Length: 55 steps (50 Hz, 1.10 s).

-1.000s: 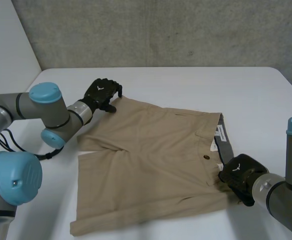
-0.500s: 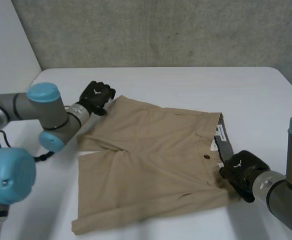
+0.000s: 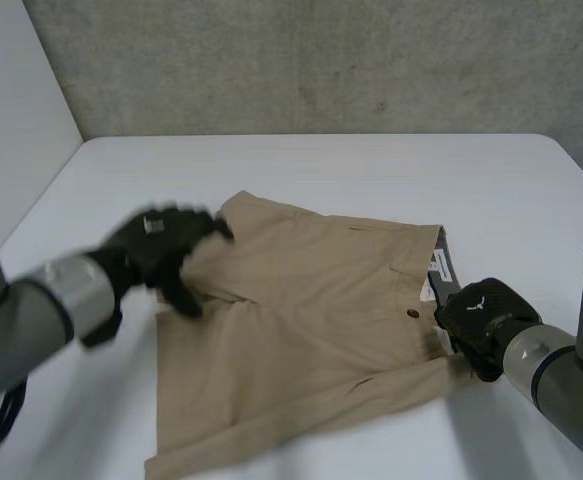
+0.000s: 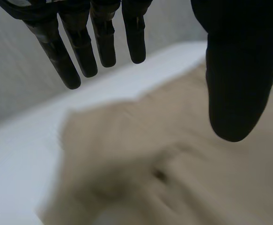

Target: Fold the shorts.

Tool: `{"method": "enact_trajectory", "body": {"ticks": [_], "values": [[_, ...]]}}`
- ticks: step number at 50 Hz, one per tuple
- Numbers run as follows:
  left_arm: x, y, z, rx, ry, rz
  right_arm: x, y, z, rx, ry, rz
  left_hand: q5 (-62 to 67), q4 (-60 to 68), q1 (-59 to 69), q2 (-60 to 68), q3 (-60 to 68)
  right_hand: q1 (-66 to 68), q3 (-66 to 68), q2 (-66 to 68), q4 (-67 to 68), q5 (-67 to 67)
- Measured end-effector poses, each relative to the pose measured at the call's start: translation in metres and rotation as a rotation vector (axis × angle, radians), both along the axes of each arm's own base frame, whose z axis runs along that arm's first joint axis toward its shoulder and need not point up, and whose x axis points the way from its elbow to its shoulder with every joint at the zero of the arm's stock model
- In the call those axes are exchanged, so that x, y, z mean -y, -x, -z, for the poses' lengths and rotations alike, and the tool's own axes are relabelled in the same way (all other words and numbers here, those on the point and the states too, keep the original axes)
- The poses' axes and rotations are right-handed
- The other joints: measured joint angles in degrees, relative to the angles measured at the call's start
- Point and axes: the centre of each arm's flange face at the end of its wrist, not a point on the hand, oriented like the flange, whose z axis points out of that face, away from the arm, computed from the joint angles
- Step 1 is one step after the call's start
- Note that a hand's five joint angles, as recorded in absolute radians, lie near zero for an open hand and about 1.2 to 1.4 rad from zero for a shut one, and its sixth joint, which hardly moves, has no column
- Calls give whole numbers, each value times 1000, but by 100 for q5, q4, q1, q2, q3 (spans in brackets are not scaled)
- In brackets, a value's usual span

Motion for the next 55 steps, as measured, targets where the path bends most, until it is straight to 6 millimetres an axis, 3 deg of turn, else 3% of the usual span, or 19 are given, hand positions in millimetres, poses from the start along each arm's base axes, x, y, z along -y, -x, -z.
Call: {"method": "enact_trajectory", "body": {"ticks": [5,10,23,29,33,37,42,46,52,53,55], "values": [[-52,0,26,72,-157,54,-1,0,-3,7,8,3,-5,-2,-1,0,-1,0,0,0,0,0],[-82,-3,43,129,-183,31,-2,1,-5,17,15,7,-5,-2,-1,0,-1,0,0,0,0,0],[-101,-11,57,183,-174,-94,-3,2,-10,41,26,24,135,137,117,127,132,0,0,0,0,0],[-105,-13,63,201,-178,-94,0,4,-13,57,37,40,1865,1891,2071,1895,1889,0,0,0,0,0],[-106,-14,65,214,-170,-102,1,4,-15,76,41,55,4082,4121,4167,4125,4098,0,0,0,0,0],[-105,-11,62,219,-148,-95,2,4,-17,90,44,60,4352,4581,4220,4563,4518,0,0,0,0,0],[-94,-3,49,227,-61,-69,5,1,-19,104,56,59,4352,4581,4220,4563,4518,0,0,0,0,0],[-62,10,23,243,108,-51,20,-5,-26,126,106,68,4352,4629,4221,4608,4566,0,0,0,0,0],[11,32,-1,284,326,-74,56,-14,-43,177,224,119,4352,4629,4221,4611,4568,0,0,0,0,0],[11,32,-1,284,326,-74,56,-14,-43,177,224,119,4352,4629,4221,4611,4568,0,0,0,0,0],[46,42,0,307,403,-86,72,-21,-50,208,285,132,4352,4630,4221,4611,4568,0,-1,0,0,0]]}}
